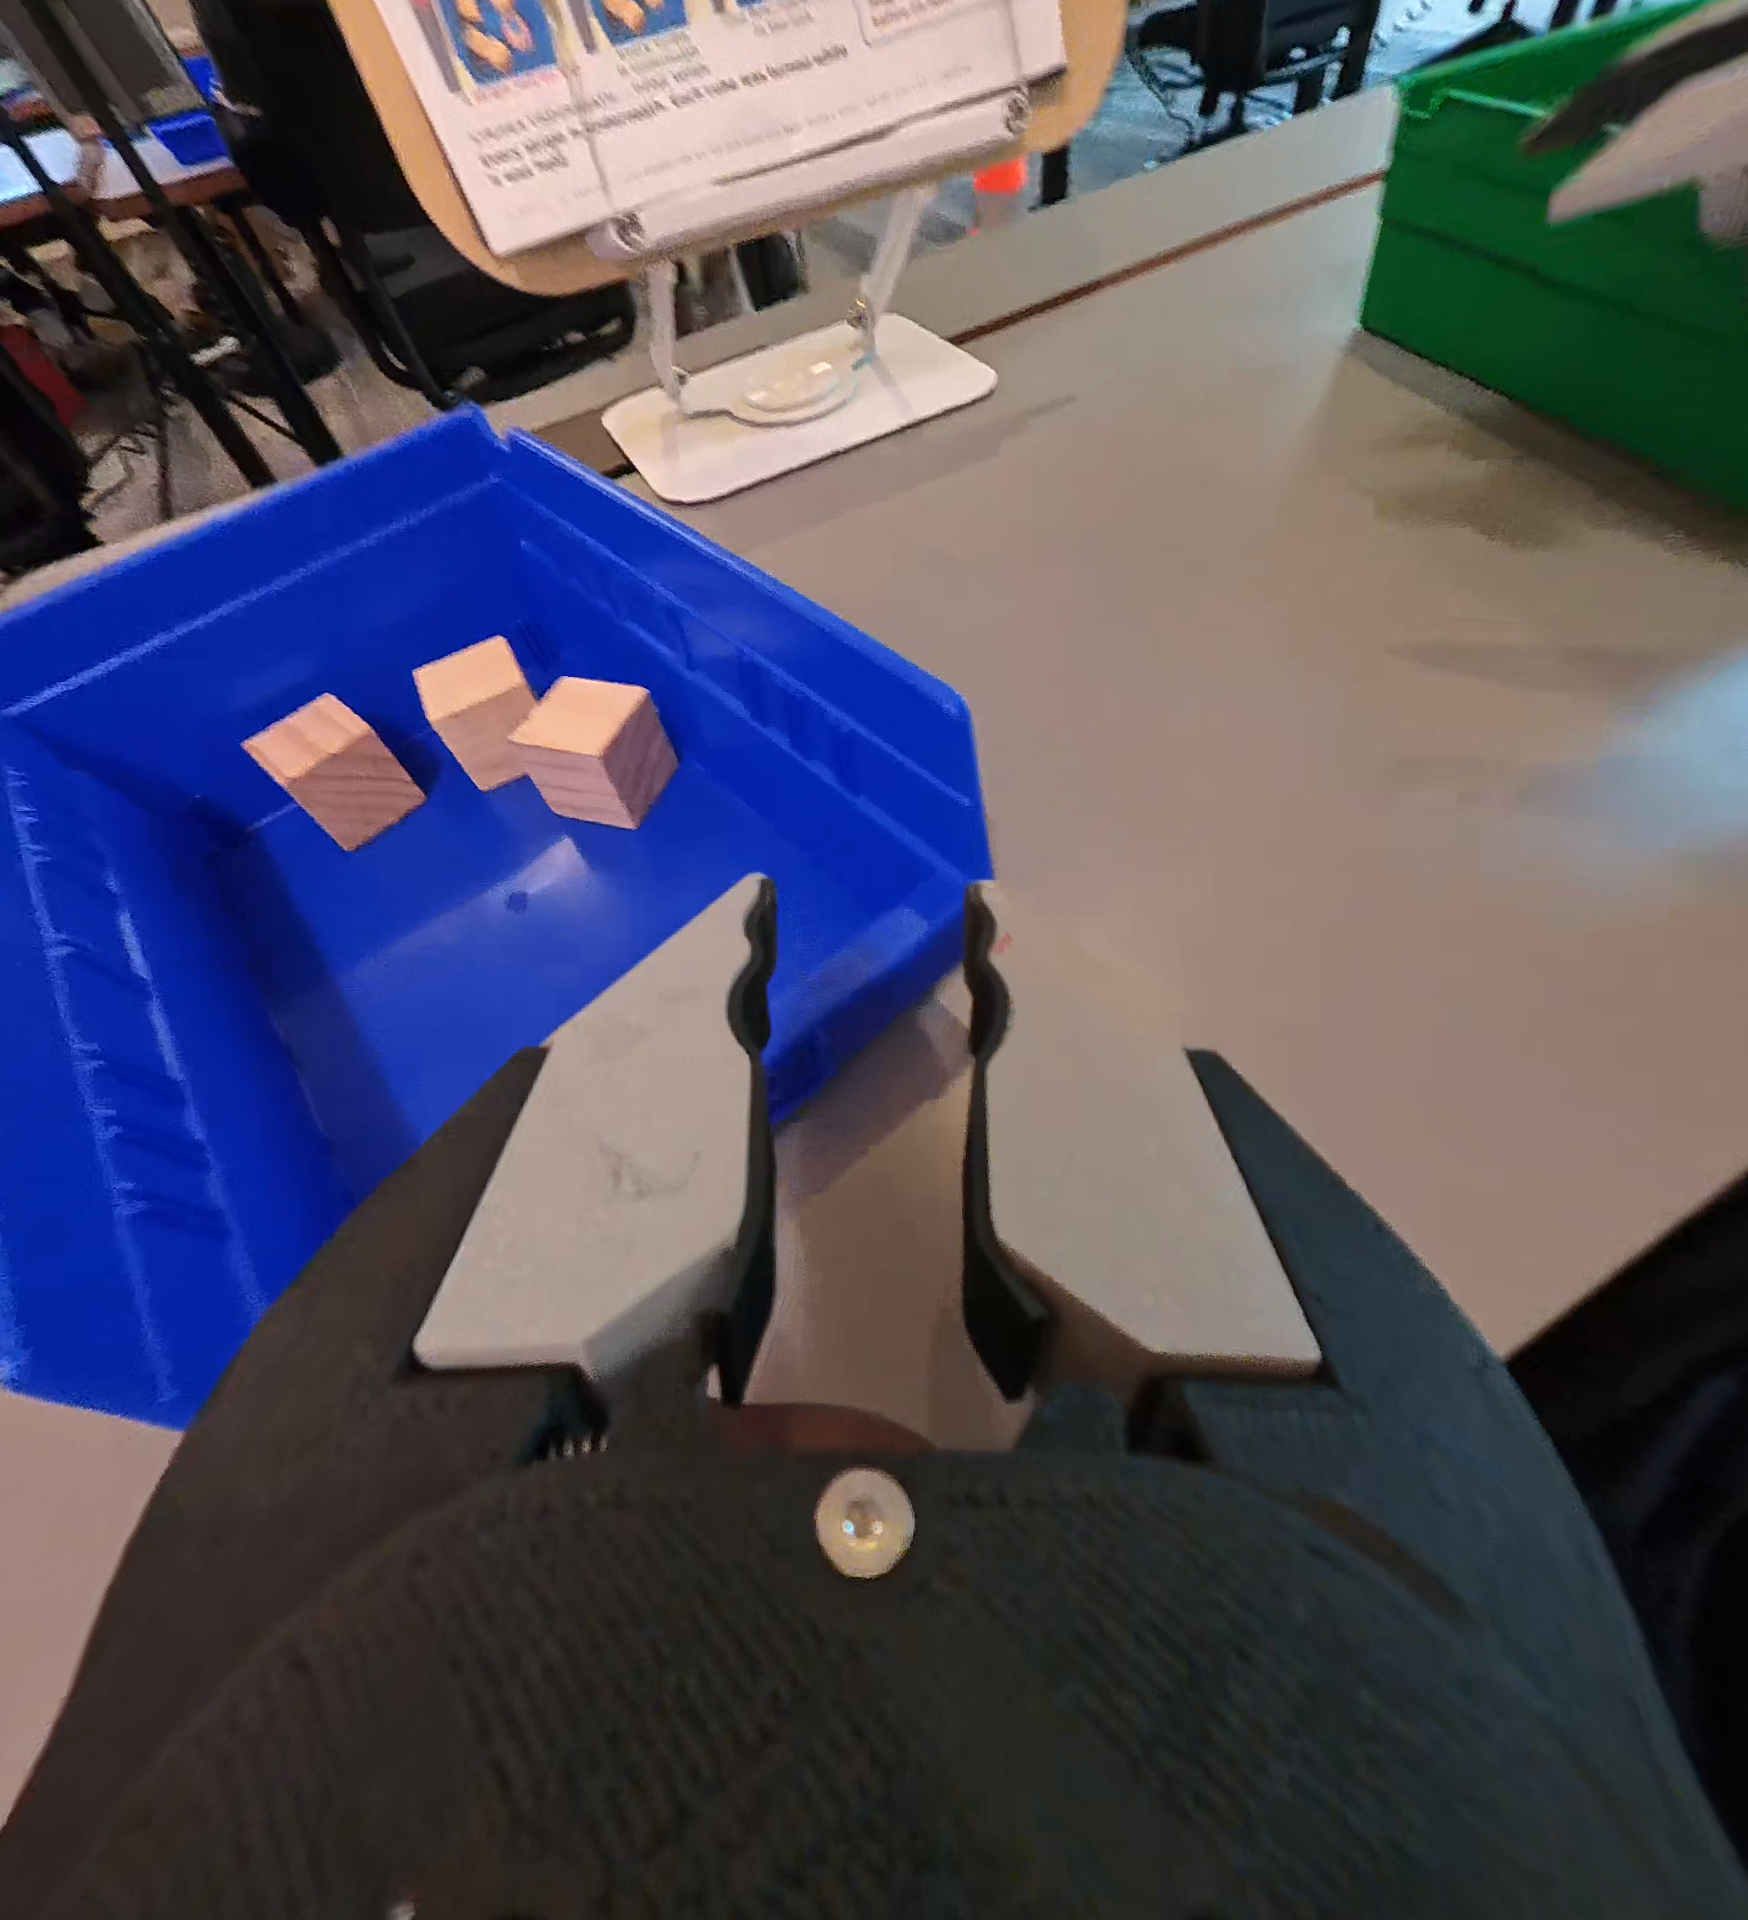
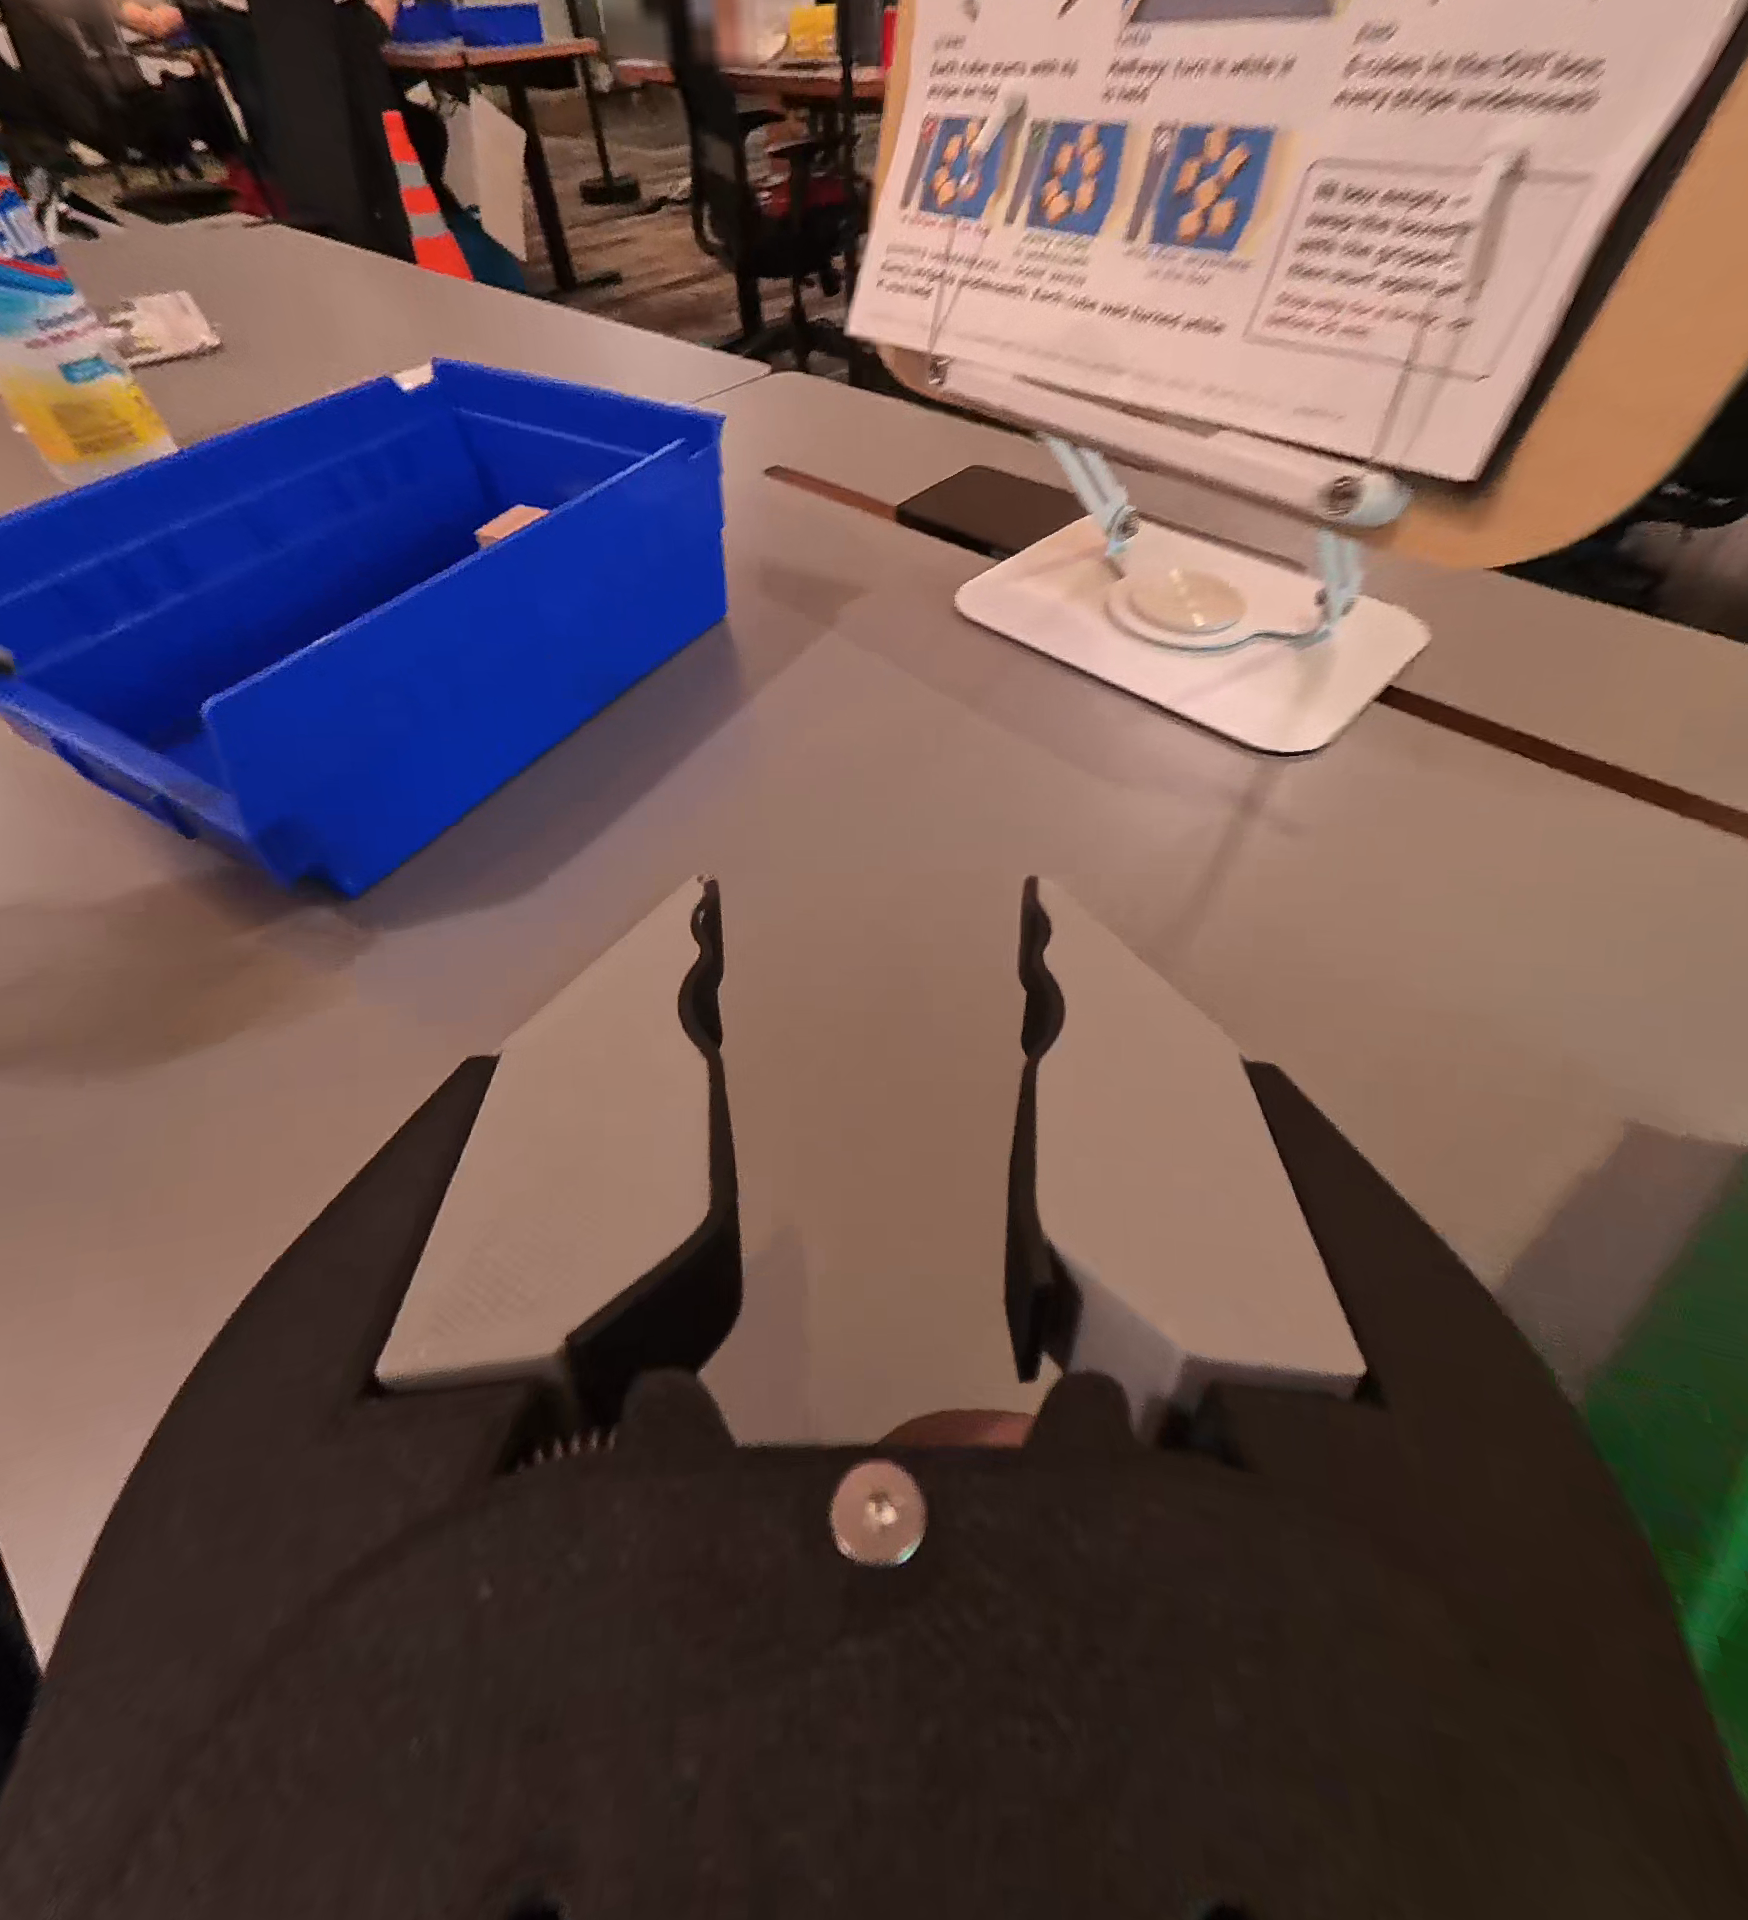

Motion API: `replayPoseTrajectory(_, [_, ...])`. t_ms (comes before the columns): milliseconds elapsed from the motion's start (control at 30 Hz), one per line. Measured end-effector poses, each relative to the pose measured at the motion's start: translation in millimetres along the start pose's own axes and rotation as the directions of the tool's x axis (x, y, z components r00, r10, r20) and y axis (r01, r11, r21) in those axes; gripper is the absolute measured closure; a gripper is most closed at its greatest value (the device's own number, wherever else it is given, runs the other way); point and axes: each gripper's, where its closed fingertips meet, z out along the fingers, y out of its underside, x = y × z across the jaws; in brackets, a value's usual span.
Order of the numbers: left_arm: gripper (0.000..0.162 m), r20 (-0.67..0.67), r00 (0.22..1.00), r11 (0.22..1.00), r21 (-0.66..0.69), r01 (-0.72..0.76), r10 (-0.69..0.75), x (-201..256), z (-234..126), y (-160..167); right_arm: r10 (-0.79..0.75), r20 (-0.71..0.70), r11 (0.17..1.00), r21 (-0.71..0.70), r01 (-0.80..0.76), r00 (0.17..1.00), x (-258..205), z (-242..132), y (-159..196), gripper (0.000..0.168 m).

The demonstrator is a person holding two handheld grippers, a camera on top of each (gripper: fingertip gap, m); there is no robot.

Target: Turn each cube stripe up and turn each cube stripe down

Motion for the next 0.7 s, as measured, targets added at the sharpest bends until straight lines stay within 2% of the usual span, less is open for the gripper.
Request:
replayPoseTrajectory(33, [0.126,0.020,1.000,1.000,0.010,0.003,-0.003,-6,1,-5,-0.005,0.018,1.000,-0.009,0.005,1.000,-6,8,3,0.113])
replayPoseTrajectory(200, [0.122,0.164,0.986,0.999,0.048,-0.003,-0.005,-61,7,-31,-0.018,0.048,0.999,-0.050,0.020,0.999,-14,56,9,0.110])
replayPoseTrajectory(333, [0.118,0.194,0.981,0.999,-0.033,0.028,-0.021,-103,40,-34,0.027,0.090,0.998,-0.060,-0.022,0.996,-12,81,19,0.111])
replayPoseTrajectory(433, [0.118,0.148,0.989,0.989,-0.144,0.015,0.006,-115,79,-26,0.022,0.079,0.993,-0.116,-0.013,0.997,-7,83,35,0.112])
replayPoseTrajectory(567, [0.114,-0.041,0.999,0.938,-0.346,-0.021,0.007,-104,131,2,0.034,0.084,0.995,-0.095,-0.026,0.996,-8,76,38,0.112])
replayPoseTrajectory(700, [0.117,-0.057,0.996,0.880,-0.467,-0.081,0.062,-115,160,22,0.040,0.097,0.995,-0.090,-0.031,0.995,-12,73,37,0.113])
